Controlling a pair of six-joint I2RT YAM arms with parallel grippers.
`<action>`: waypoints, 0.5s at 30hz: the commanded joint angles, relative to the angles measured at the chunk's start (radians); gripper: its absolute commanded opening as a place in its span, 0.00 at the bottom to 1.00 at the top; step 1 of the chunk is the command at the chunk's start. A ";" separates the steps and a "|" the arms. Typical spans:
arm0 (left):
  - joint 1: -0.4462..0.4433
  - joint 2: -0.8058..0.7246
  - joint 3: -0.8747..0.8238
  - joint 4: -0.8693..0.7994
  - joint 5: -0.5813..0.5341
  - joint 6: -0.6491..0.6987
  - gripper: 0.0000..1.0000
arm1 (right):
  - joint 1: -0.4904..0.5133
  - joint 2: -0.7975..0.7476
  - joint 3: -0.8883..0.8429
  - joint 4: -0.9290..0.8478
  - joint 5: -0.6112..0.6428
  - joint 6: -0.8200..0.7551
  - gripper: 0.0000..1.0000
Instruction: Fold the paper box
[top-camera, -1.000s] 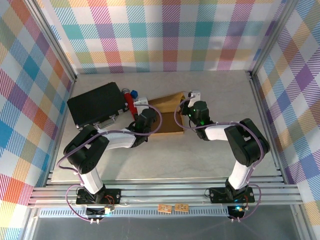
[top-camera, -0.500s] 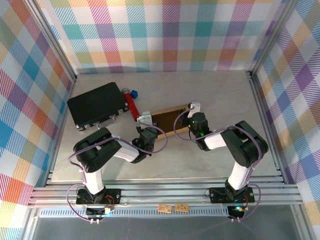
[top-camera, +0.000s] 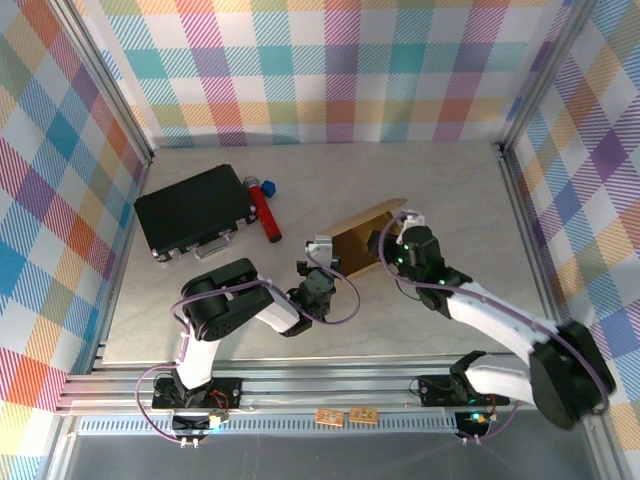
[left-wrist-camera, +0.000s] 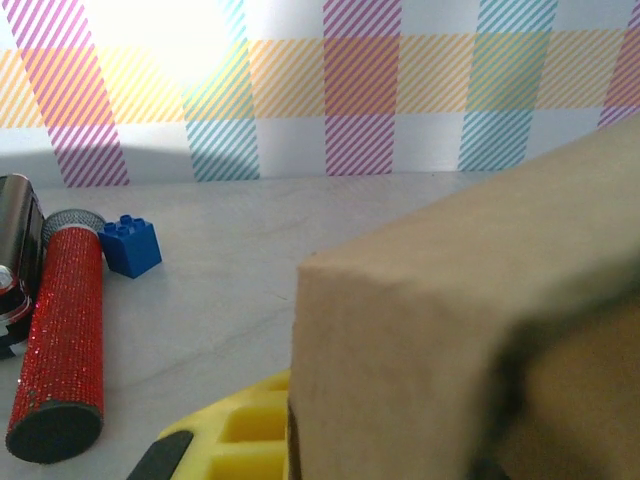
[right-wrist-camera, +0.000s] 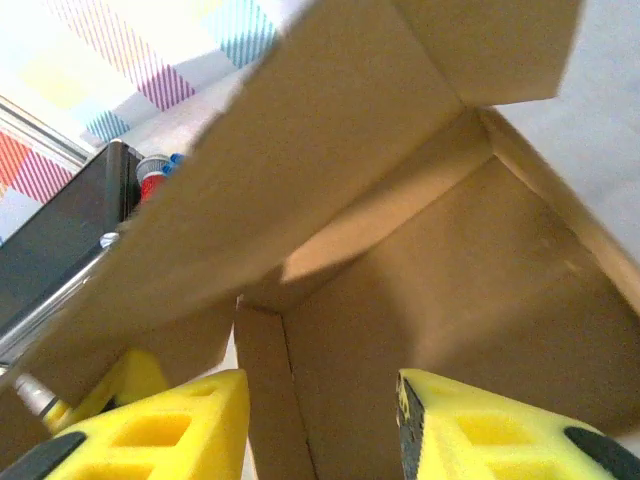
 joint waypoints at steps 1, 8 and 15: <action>-0.013 0.031 0.037 0.053 -0.027 0.045 0.00 | 0.006 -0.178 -0.011 -0.331 -0.013 0.164 0.47; -0.018 0.086 0.096 0.056 -0.005 0.130 0.00 | -0.002 -0.226 0.232 -0.604 0.130 0.164 0.52; -0.019 0.105 0.126 0.052 -0.005 0.161 0.00 | -0.216 0.098 0.596 -0.719 -0.047 0.143 0.50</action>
